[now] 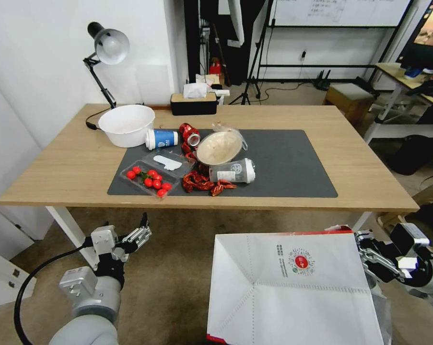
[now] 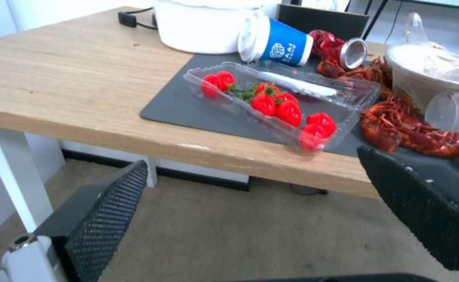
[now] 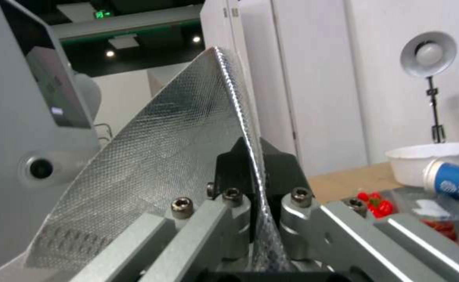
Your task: Pick up the food delivery bag from the floor and place it on the table.
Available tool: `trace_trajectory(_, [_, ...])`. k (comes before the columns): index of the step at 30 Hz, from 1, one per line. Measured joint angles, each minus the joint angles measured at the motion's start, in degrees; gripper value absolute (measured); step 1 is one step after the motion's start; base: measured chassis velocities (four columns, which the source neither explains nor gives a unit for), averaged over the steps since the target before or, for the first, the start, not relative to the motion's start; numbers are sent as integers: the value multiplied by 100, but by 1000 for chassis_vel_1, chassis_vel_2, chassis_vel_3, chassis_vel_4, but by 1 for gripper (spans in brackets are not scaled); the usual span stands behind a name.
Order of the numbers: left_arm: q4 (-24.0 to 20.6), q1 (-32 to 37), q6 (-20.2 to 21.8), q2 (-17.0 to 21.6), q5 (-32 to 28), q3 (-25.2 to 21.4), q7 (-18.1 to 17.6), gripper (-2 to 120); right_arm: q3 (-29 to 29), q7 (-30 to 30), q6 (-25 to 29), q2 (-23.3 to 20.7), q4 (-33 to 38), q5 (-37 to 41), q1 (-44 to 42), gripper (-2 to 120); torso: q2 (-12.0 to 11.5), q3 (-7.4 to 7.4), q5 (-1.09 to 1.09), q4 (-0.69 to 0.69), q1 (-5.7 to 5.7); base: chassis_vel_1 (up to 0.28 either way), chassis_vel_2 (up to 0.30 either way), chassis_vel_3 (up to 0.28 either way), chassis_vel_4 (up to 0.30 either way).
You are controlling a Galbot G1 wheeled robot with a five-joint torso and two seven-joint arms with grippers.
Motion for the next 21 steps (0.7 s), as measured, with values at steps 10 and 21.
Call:
trace_trajectory(10, [-1, -13, -5, -33, -4, 15, 3, 100, 208, 856, 102, -288, 530, 635, -86, 0, -16, -9, -1, 0, -7, 0, 0, 0, 0])
trace_trajectory(21, [-23, -22, -28, -51, -7, 14, -7, 100, 533, 1841, 257, -704, 1091, 1581, -110, 0, -27, -15, 0, 0, -12, 0, 0, 0, 0])
